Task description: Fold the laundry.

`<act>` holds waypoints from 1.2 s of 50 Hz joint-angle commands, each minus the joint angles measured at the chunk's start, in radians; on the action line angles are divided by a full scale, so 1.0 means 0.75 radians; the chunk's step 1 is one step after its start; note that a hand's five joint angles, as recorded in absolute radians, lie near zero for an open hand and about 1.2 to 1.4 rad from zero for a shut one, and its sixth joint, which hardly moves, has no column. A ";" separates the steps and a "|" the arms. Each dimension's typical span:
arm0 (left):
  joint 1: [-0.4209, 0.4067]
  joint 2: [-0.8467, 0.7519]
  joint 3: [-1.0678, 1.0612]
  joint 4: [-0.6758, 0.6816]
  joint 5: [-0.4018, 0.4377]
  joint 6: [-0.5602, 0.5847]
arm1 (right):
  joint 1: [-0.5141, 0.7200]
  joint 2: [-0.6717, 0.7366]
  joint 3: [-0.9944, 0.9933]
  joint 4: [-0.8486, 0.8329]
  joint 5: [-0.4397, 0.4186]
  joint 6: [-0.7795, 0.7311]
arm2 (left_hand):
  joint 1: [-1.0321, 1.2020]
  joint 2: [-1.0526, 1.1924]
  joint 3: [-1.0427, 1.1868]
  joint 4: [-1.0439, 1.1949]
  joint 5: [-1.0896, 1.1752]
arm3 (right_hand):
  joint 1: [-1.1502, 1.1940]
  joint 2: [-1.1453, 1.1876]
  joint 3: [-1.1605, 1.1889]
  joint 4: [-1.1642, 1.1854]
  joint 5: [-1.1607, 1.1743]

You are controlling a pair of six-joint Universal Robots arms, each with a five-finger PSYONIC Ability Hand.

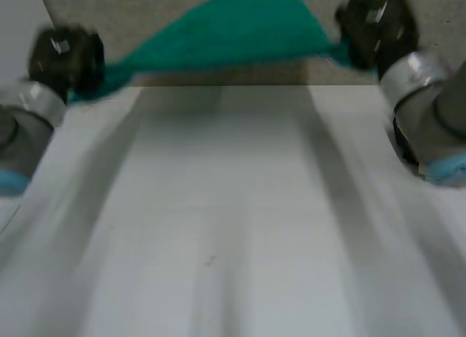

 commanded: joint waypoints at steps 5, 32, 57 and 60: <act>0.051 -0.296 -0.379 0.226 0.096 0.253 | -0.029 0.259 0.345 0.048 -0.058 -0.084 | 0.340 0.265 0.281 0.261 0.308 | 0.355 0.297 0.274 0.263 0.297; 0.176 -0.315 -0.387 0.238 0.024 0.380 | -0.126 0.149 0.452 0.126 -0.054 -0.062 | -0.380 -0.455 -0.439 -0.459 -0.412 | 0.355 0.297 0.274 0.263 0.297; 0.238 0.373 -0.689 -1.140 -0.037 0.875 | -0.281 -0.039 0.286 1.516 -0.073 -0.730 | 0.340 0.265 0.281 0.261 0.308 | 0.355 0.297 0.274 0.263 0.297; 0.236 0.371 -0.679 -1.185 -0.053 0.955 | -0.285 -0.033 0.274 1.476 -0.042 -0.814 | 0.340 0.265 0.281 0.261 0.308 | 0.355 0.297 0.274 0.263 0.297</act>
